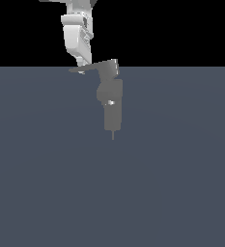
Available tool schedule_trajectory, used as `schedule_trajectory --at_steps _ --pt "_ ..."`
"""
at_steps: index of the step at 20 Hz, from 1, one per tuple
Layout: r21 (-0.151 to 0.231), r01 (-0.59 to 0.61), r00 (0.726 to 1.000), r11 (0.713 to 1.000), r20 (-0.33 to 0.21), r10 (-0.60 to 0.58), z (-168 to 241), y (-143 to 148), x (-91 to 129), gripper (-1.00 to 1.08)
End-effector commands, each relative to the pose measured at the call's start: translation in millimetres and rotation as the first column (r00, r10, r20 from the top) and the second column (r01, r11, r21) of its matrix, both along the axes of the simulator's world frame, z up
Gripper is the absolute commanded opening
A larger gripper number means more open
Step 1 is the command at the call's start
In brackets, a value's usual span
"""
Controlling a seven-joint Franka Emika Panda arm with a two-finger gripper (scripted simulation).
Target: Turn on the faucet by rotating a designated handle.
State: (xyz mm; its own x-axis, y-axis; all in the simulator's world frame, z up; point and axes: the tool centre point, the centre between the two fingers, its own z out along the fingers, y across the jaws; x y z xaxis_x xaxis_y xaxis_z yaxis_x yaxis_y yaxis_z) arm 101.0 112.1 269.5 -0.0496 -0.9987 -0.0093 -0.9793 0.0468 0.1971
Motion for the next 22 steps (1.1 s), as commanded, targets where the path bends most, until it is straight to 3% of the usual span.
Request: schedule_trajectory --at_steps 1,9,22 --pt "-0.009 0.017 1.000 1.000 0.001 -0.017 -4 2 3 -1.00" --pt "-0.013 0.025 1.000 1.000 0.000 -0.025 -7 3 4 -1.00" --pt "-0.013 0.025 1.000 1.000 0.000 -0.025 -2 7 -24 -1.00"
